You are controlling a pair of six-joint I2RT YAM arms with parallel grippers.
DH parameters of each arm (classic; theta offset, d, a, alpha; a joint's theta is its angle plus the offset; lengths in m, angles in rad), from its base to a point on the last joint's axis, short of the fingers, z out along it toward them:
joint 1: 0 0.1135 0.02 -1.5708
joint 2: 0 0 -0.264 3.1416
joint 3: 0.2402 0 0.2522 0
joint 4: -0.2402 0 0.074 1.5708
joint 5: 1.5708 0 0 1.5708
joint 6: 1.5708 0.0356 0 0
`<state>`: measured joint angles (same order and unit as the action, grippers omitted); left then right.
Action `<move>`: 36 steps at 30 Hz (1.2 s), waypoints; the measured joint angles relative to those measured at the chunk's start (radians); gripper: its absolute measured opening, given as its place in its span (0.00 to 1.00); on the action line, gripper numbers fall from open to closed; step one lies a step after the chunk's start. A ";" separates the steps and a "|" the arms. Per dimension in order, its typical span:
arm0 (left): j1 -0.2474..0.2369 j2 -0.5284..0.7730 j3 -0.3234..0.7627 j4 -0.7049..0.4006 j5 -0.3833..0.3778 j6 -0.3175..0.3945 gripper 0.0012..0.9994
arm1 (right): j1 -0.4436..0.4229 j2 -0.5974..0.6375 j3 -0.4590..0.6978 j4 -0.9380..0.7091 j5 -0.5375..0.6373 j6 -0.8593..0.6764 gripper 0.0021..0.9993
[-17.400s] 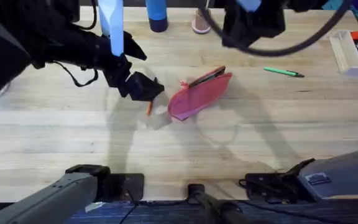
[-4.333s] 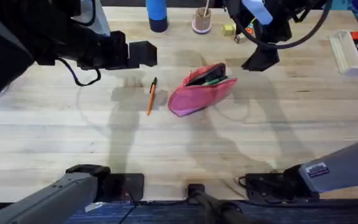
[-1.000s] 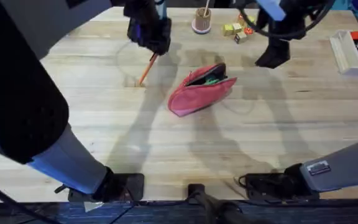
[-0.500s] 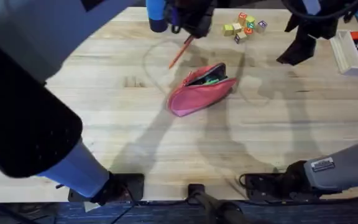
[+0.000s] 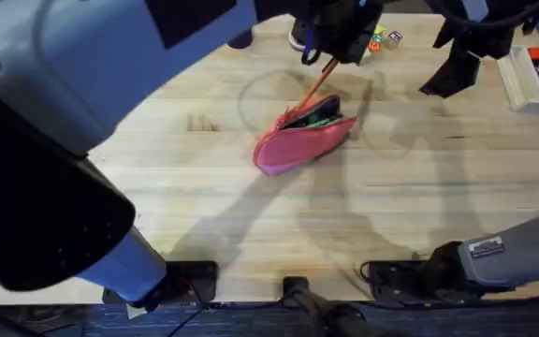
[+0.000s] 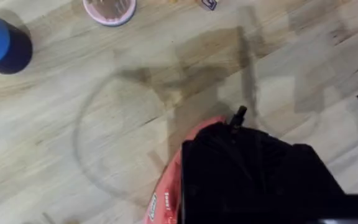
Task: Unzip the bag, pick up the pens from the table one at a time and place them inside, then zip the bag closed.
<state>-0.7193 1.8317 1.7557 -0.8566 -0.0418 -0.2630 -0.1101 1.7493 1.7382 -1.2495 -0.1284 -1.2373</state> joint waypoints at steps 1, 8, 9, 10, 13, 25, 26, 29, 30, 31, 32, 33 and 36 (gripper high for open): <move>-0.002 0.000 0.000 0.000 0.000 -0.009 0.04 | 0.000 0.000 0.000 0.000 0.000 0.000 1.00; -0.004 0.000 0.000 -0.003 0.000 -0.034 0.04 | 0.000 0.000 0.000 0.000 0.000 0.000 1.00; -0.004 0.000 0.000 -0.002 0.000 -0.035 0.04 | 0.000 0.000 0.000 0.000 0.000 0.000 1.00; -0.004 0.000 -0.001 0.002 0.000 -0.037 0.04 | 0.000 0.000 0.000 0.000 0.000 0.000 1.00; -0.007 0.000 -0.010 0.008 0.000 -0.037 0.04 | 0.000 0.000 0.000 0.000 0.000 0.000 1.00; -0.017 0.047 -0.146 0.024 -0.001 -0.024 0.04 | 0.000 0.000 0.000 0.004 0.000 0.000 1.00; -0.017 0.047 -0.154 0.025 -0.001 -0.021 0.04 | 0.000 0.000 0.000 0.004 0.000 0.000 1.00; -0.017 0.047 -0.175 0.027 -0.001 0.003 0.04 | 0.000 0.000 0.000 0.004 0.000 0.000 1.00; -0.017 0.047 -0.180 0.025 0.000 0.015 0.04 | 0.000 0.000 0.000 0.005 0.000 0.000 1.00; -0.017 0.047 -0.183 0.019 0.000 0.026 0.04 | 0.000 0.000 0.000 0.004 0.000 0.000 1.00; -0.017 0.047 -0.187 -0.035 0.004 0.070 0.04 | 0.000 0.000 0.000 0.004 0.000 0.000 1.00; -0.017 0.047 -0.187 -0.054 0.005 0.083 0.04 | 0.000 0.000 0.000 0.004 0.000 0.000 1.00; -0.017 0.047 -0.188 -0.148 0.004 0.154 0.04 | 0.000 0.000 0.000 0.005 0.000 0.000 1.00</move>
<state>-0.7364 1.8782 1.5681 -1.0050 -0.0374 -0.1091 -0.1101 1.7496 1.7381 -1.2449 -0.1284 -1.2377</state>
